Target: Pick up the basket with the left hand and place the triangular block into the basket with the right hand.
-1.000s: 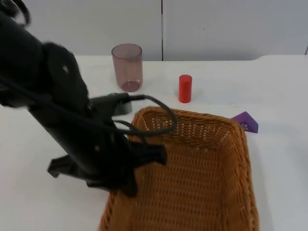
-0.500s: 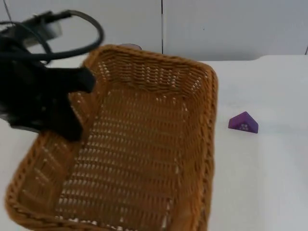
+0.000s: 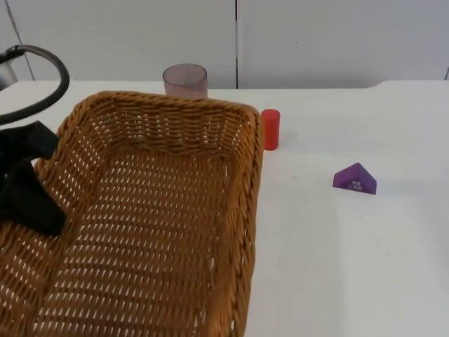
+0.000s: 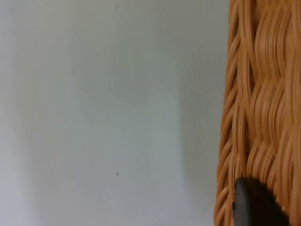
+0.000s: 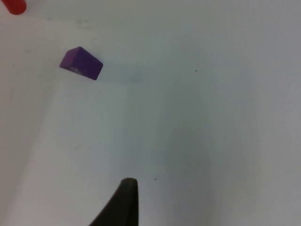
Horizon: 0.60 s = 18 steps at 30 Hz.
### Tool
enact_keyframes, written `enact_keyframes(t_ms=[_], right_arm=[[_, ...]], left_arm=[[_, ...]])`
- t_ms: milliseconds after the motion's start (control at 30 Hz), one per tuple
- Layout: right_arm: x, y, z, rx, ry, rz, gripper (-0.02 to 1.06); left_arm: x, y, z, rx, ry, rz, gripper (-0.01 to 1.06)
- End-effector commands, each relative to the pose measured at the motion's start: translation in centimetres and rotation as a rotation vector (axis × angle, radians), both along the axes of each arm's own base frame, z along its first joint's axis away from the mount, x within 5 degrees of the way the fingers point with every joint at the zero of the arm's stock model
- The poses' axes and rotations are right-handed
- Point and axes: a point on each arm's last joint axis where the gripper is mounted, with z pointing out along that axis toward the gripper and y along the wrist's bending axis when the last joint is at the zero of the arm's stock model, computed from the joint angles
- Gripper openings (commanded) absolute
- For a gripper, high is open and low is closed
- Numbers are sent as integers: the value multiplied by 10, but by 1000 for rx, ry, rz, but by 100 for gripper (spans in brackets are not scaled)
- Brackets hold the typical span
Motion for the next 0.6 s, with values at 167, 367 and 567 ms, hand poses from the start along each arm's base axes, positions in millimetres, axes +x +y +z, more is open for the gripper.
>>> enact_keyframes(t_ms=[167, 367, 567], right_arm=[[-1, 9, 2, -5, -9, 166, 104], [10, 14, 3, -32, 54, 268, 104], [50, 25, 0, -98, 138, 404, 100]], left_arm=[[0, -3, 2, -49, -20, -14, 0], [-3, -3, -4, -52, 13, -8, 0], [-1, -3, -11, -51, 35, 4, 0]])
